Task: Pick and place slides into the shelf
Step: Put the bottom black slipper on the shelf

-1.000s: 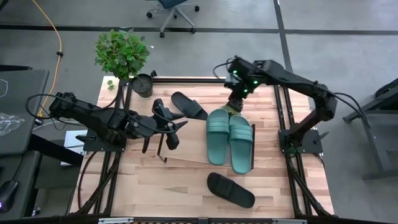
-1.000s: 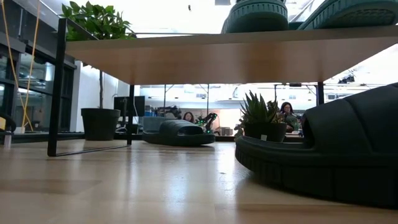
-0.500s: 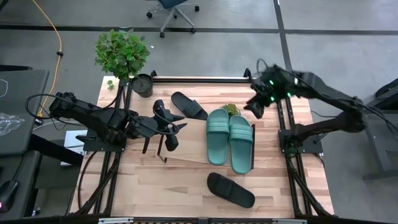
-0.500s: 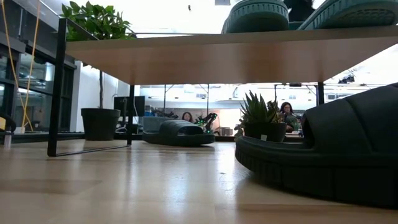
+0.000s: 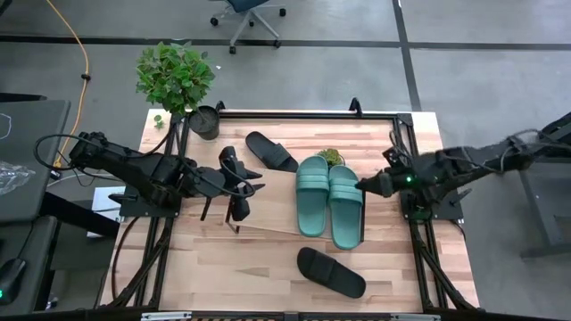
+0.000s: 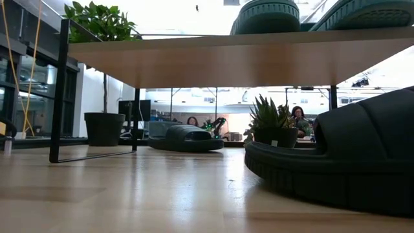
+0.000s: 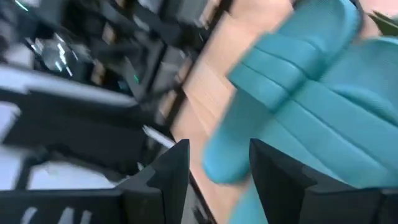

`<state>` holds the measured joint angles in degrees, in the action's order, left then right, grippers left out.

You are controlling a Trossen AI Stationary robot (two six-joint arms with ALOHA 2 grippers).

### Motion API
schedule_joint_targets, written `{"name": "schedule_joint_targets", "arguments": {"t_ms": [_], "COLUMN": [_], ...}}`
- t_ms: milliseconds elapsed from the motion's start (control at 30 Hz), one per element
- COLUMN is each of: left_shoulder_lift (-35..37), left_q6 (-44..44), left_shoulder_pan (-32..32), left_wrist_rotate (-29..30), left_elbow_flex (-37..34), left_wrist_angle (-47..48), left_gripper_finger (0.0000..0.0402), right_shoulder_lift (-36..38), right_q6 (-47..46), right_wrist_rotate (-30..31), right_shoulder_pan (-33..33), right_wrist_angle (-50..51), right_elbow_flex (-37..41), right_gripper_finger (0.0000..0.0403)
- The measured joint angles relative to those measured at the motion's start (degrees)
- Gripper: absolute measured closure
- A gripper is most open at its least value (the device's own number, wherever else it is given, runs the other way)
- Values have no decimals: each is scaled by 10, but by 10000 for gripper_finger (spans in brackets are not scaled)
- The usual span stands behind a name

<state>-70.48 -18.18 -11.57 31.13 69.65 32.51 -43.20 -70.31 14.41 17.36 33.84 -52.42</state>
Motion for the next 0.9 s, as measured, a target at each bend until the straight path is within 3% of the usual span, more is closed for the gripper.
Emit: {"name": "schedule_joint_targets", "arguments": {"t_ms": [167,300,533,767,900], "left_shoulder_lift": [12,24,39,42,42], "left_q6": [50,87,139,169,169], "left_shoulder_pan": [0,0,-1,-1,0], "left_wrist_rotate": [-40,-85,-138,-155,-156], "left_elbow_flex": [1,1,0,0,0], "left_wrist_angle": [20,19,31,37,37], "left_gripper_finger": [291,291,291,291,291], "right_shoulder_lift": [-57,-135,-249,-312,-351], "right_q6": [-60,-132,-259,-274,-293], "right_wrist_rotate": [204,314,360,351,387], "right_shoulder_pan": [123,190,242,284,311], "right_wrist_angle": [-98,-160,-194,-182,-180], "right_elbow_flex": [0,0,-18,-122,-173], "right_gripper_finger": [257,271,275,275,275]}}
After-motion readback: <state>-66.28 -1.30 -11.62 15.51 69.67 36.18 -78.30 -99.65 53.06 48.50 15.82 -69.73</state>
